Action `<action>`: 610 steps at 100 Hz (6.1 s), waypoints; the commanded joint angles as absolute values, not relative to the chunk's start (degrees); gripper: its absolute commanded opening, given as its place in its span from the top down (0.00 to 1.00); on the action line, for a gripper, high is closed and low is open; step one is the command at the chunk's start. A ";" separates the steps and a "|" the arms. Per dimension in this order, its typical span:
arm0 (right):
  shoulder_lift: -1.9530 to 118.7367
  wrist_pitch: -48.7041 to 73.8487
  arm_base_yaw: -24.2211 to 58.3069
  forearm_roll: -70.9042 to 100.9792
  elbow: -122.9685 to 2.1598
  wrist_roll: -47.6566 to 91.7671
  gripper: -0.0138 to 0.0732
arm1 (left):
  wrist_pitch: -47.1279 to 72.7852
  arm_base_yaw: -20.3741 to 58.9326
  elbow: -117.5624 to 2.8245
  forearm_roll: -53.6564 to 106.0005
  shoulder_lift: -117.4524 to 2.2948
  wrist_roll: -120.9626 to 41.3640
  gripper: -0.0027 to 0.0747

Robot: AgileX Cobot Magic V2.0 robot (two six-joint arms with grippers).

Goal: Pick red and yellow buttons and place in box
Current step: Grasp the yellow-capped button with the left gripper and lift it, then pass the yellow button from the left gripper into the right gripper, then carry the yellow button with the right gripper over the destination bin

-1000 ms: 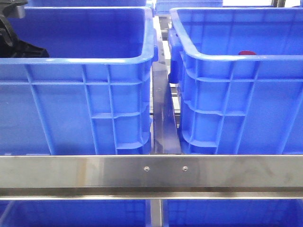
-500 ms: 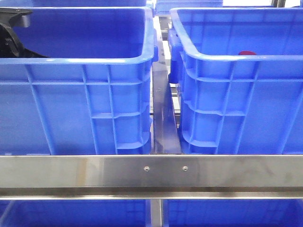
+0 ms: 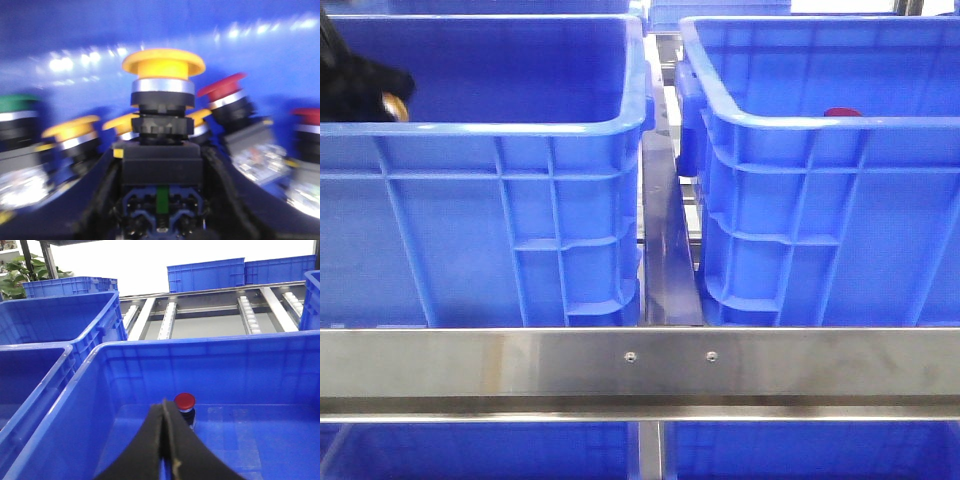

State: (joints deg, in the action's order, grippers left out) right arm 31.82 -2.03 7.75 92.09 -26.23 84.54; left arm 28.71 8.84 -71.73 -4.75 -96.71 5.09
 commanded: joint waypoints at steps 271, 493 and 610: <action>73.37 58.85 21.67 109.96 -54.35 61.51 0.18 | 45.57 51.55 -73.35 -6.51 -63.12 5.10 0.99; 78.22 61.62 8.66 109.91 -59.01 65.92 0.87 | 38.78 16.59 -53.54 -29.54 -45.59 32.30 0.26; 78.22 36.71 -6.38 94.87 -64.68 73.19 0.87 | 41.07 13.04 -42.96 -12.48 -28.05 14.54 0.99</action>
